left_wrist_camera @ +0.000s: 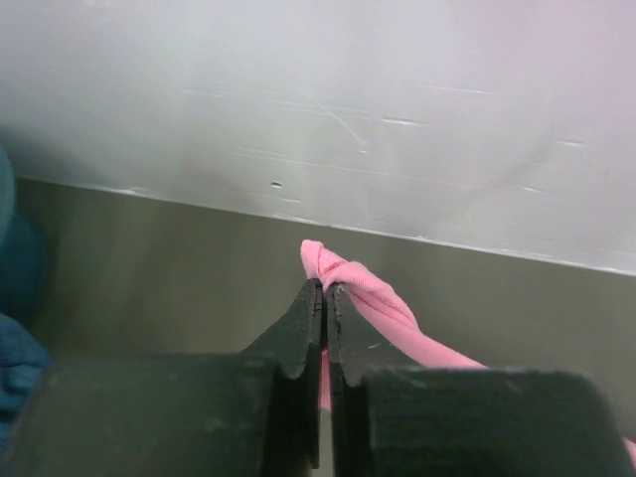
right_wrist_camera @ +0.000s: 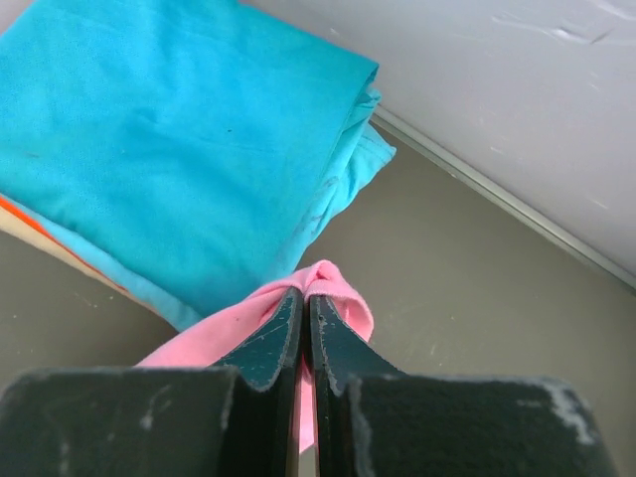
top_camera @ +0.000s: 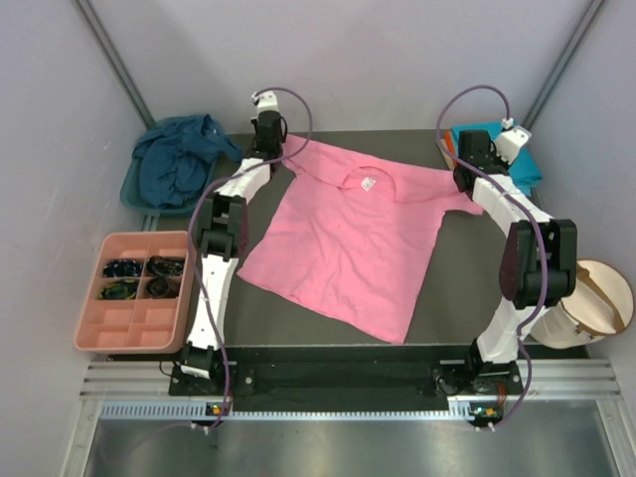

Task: Fold and stack the t-shirts
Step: Flatten out the tshirt

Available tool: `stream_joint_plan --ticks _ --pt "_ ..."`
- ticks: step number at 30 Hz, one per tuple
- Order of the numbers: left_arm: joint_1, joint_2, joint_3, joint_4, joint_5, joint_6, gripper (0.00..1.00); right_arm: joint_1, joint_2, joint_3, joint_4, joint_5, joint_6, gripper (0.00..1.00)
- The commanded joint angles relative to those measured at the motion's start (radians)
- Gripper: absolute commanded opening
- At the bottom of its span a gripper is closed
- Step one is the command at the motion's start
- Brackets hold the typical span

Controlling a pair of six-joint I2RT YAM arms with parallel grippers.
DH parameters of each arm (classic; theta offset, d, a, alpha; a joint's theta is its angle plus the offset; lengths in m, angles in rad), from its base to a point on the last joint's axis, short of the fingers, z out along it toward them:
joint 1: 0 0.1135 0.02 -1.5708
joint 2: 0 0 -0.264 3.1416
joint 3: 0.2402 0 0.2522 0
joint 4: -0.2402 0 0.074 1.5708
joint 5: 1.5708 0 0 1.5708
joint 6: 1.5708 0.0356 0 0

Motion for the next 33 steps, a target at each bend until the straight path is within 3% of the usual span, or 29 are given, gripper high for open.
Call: stream_joint_plan --ticks 1,3,4,5,6,8,14,21,25,28,33 --pt "0.018 0.011 -0.015 0.098 -0.058 -0.002 0.22 -0.009 -0.039 0.001 -0.009 0.013 0.027 0.00" --pt "0.018 -0.001 -0.021 0.101 -0.070 0.001 0.55 -0.008 -0.045 0.001 -0.017 -0.018 0.024 0.26" --pt "0.018 -0.007 -0.033 0.101 -0.087 -0.001 0.69 -0.008 -0.049 -0.004 -0.022 -0.022 0.024 0.33" --pt "0.018 -0.024 -0.040 0.103 -0.093 -0.002 0.90 -0.009 -0.063 -0.010 -0.020 -0.028 0.027 0.42" --pt "0.017 -0.035 -0.049 0.103 -0.099 -0.005 0.99 -0.008 -0.075 -0.024 -0.019 -0.029 0.025 0.45" --pt "0.017 -0.084 -0.090 0.109 -0.115 -0.013 0.99 -0.009 -0.103 -0.042 0.000 -0.044 0.015 0.53" --pt "0.003 -0.288 -0.269 0.083 -0.106 -0.100 0.99 -0.009 -0.236 -0.106 -0.011 -0.166 0.008 0.57" --pt "-0.140 -0.572 -0.624 0.041 -0.153 -0.203 0.99 0.071 -0.373 -0.199 -0.048 -0.346 0.008 0.61" --pt "-0.216 -0.710 -0.812 -0.061 -0.171 -0.268 0.99 0.176 -0.417 -0.222 -0.074 -0.354 -0.001 0.61" --pt "-0.276 -0.791 -0.947 -0.107 -0.222 -0.283 0.99 0.200 -0.451 -0.248 -0.082 -0.374 0.002 0.61" --pt "-0.302 -0.898 -1.128 -0.327 -0.205 -0.421 0.99 0.209 -0.517 -0.295 -0.077 -0.417 -0.007 0.62"
